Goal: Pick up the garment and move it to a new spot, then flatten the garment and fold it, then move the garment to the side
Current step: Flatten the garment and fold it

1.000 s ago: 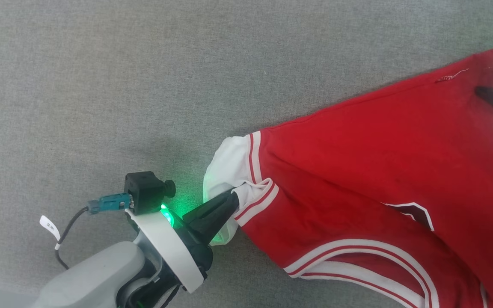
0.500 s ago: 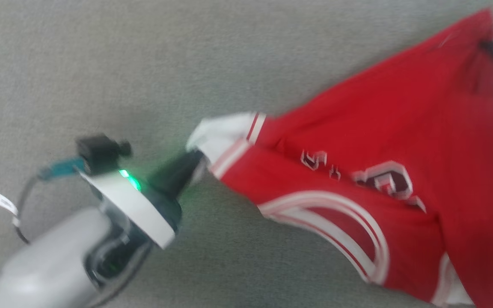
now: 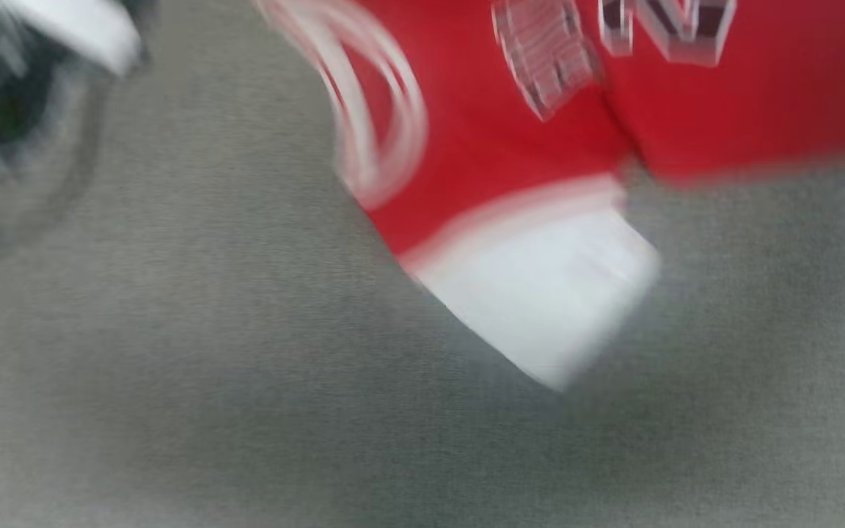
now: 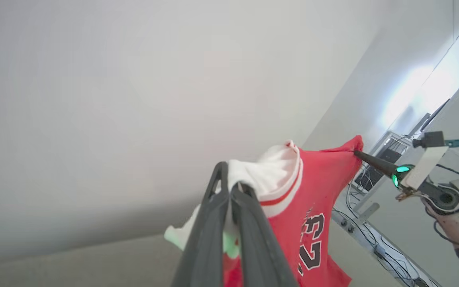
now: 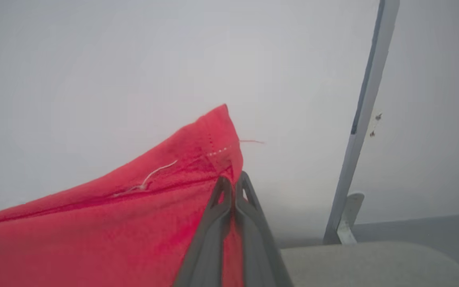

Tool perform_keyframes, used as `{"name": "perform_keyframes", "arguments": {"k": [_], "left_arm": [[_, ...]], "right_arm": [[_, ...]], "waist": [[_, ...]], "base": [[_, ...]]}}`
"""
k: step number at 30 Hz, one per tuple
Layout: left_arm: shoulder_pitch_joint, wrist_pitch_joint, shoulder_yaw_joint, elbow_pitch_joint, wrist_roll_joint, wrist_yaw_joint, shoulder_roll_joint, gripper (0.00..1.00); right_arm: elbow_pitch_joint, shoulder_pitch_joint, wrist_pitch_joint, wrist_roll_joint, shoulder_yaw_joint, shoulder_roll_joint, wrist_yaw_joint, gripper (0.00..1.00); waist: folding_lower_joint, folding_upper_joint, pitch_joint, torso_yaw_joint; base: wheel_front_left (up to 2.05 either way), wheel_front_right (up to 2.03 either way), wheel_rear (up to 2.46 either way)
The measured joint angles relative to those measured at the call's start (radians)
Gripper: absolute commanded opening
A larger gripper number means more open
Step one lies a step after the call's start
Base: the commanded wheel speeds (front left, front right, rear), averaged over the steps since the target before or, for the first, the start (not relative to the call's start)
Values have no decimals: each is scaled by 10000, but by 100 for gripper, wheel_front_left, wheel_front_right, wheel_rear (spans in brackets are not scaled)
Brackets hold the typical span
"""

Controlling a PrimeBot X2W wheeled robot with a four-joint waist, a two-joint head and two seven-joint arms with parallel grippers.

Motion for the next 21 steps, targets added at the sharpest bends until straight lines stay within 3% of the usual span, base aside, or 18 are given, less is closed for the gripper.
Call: {"name": "perform_keyframes", "arguments": {"k": [5, 10, 17, 21], "left_arm": [[-2855, -326, 968, 1749, -36, -13, -464, 0], [-3629, -573, 1195, 2176, -44, -13, -855, 0], [-1969, -671, 836, 1129, -562, -12, -732, 0], [101, -786, 514, -50, -719, -10, -476, 0]], "right_arm": [[943, -1957, -1578, -1264, -663, 533, 19, 0], [1808, -2606, -2318, -1682, -880, 671, 19, 0], [2460, -1734, -2631, -1476, -393, 583, 8, 0], [2295, -111, -2585, -646, 180, 456, 4, 0]], "waist": [[0, 0, 460, -440], [0, 0, 552, -636], [0, 0, 416, -639], [0, 0, 197, -584]], "base": [[0, 0, 0], [0, 0, 0], [0, 0, 0], [0, 0, 0]]}}
